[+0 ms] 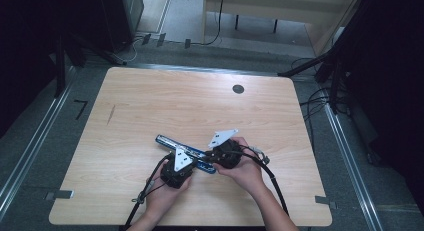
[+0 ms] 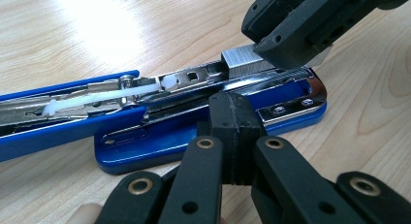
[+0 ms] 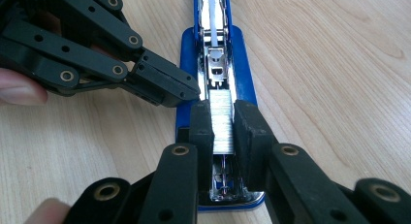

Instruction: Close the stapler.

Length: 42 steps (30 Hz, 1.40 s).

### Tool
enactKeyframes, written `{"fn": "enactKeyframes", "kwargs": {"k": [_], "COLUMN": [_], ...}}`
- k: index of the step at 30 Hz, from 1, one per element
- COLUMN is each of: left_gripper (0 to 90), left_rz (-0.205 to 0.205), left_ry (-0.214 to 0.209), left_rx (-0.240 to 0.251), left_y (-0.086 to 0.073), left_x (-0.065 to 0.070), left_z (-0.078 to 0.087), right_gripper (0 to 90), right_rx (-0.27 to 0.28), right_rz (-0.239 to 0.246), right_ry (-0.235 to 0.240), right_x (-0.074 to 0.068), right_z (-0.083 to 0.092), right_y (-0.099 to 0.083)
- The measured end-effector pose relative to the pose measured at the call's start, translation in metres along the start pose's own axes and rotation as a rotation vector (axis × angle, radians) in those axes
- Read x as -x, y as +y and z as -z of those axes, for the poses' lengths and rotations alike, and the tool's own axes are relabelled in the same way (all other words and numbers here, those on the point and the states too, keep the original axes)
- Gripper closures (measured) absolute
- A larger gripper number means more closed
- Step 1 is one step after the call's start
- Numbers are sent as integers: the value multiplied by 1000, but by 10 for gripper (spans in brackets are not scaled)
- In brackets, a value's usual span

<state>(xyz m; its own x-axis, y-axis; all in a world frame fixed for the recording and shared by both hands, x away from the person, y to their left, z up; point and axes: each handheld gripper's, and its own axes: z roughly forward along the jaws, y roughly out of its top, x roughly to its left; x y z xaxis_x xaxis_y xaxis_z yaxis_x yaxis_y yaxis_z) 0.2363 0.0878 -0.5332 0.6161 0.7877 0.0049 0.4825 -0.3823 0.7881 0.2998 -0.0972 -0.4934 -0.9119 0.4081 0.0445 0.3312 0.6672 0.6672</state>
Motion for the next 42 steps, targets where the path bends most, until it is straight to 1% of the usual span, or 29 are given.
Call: {"fn": "enactKeyframes", "kwargs": {"k": [18,34,42], "left_gripper": [900,900,900], "left_rz": [1,1,0], "left_ry": [-1,-2,0], "left_rx": [1,1,0], "left_y": [0,0,0], "left_x": [0,0,0], "left_z": [0,0,0], "right_gripper": [797,785,773], "right_rx": [-9,-9,-8], "right_rz": [-15,-10,-18], "right_ry": [18,10,8], "right_x": [4,3,3], "right_z": [1,0,1], "right_y": [0,0,-1]}}
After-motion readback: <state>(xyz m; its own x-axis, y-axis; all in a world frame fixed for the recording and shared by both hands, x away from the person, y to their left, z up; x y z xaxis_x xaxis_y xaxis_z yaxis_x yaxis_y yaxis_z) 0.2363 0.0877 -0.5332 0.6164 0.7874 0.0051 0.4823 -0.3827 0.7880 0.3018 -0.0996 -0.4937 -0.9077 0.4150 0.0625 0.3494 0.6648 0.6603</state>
